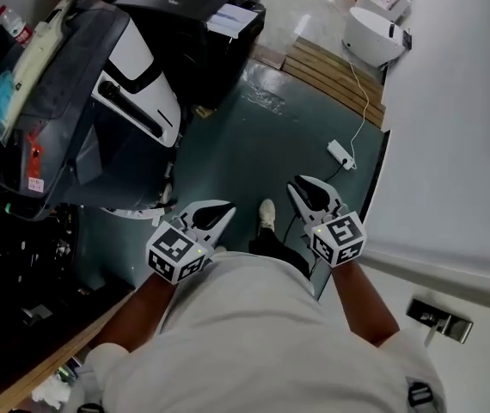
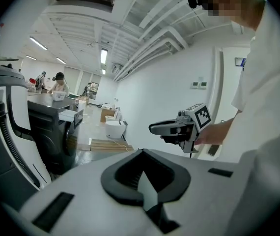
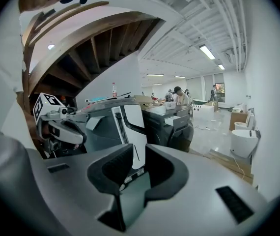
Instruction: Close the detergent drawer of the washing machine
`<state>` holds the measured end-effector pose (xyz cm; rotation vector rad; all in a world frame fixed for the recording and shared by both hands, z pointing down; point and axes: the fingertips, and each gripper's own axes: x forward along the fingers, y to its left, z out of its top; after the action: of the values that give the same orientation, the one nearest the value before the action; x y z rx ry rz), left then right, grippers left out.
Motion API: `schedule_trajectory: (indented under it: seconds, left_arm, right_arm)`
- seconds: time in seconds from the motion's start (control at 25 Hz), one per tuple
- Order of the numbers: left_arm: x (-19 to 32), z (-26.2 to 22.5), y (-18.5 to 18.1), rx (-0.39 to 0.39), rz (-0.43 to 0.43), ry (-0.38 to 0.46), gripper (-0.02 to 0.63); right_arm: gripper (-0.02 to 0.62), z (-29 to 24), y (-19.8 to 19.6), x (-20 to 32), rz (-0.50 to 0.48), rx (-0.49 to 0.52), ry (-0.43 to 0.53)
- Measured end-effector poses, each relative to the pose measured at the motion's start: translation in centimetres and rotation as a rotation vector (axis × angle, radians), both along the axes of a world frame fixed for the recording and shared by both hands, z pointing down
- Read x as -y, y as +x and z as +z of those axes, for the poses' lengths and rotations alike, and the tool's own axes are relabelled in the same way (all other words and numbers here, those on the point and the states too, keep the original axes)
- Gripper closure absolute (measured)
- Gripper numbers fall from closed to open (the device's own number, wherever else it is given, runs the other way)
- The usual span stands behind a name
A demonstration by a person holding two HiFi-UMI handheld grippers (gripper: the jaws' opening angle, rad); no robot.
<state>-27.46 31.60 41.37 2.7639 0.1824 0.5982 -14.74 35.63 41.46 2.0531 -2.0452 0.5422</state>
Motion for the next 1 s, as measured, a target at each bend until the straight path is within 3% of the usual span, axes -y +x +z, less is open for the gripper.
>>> schedule_trajectory:
  seconds: [0.52, 1.0]
  left_arm:
    - [4.2, -0.7, 17.3, 0.03, -0.141, 0.01, 0.609]
    - [10.6, -0.4, 22.2, 0.033, -0.191, 0.007, 0.609]
  right_arm:
    - [0.518, 1.0, 17.4, 6.3, -0.114, 0.03, 0.017]
    - [0.518, 2.7, 23.2, 14.1, -0.151, 0.042, 0.014]
